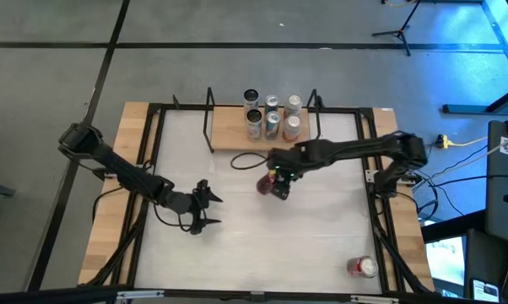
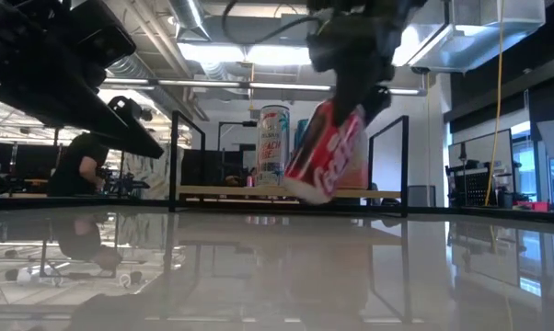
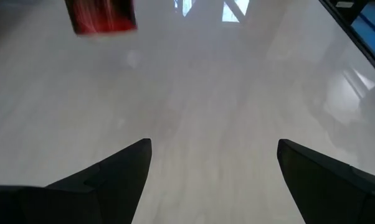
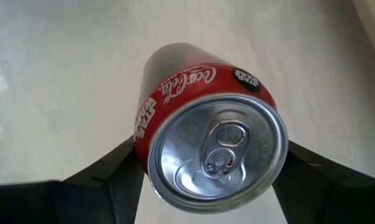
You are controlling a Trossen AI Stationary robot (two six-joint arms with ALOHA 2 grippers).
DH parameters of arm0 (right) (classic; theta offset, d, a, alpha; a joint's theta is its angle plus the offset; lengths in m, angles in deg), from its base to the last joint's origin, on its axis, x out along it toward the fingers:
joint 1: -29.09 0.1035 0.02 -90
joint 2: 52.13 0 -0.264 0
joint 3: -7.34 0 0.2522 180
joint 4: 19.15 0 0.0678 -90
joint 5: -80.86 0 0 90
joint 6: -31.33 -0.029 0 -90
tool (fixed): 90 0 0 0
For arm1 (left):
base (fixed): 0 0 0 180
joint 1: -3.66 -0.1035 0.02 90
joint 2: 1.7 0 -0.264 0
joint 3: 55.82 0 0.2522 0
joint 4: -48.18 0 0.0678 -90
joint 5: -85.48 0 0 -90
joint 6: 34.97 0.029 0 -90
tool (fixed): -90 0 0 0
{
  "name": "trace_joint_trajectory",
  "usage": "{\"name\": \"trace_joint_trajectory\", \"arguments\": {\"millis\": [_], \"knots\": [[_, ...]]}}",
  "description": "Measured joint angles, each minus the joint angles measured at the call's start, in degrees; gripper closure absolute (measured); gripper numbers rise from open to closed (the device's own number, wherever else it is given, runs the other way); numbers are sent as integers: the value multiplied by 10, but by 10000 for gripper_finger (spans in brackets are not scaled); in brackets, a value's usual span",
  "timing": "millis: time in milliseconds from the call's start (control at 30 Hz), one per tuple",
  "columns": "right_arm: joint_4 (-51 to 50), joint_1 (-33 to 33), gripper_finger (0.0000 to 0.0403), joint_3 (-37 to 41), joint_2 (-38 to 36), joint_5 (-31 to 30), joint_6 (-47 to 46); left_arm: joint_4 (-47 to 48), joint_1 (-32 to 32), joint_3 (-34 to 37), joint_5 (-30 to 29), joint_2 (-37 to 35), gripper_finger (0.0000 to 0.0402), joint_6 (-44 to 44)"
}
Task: Place canned beverage on shelf
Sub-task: Move the top red soda can to center of the table
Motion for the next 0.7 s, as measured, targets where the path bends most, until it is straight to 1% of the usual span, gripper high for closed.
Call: {"name": "trace_joint_trajectory", "arguments": {"millis": [133,200,333,567,700], "knots": [[1,-1,127,-41,48,-2,30,61,1,0,-1,-36,65,-23],[-6,-1,127,-73,70,0,41,97,2,-1,-3,-52,67,-35],[-54,-1,127,-148,114,3,53,150,7,-1,-7,-69,71,-54],[-147,-1,127,-278,208,3,57,161,9,0,-10,-69,72,-55],[-178,0,127,-331,253,3,57,161,10,0,-15,-69,72,-52]]}}
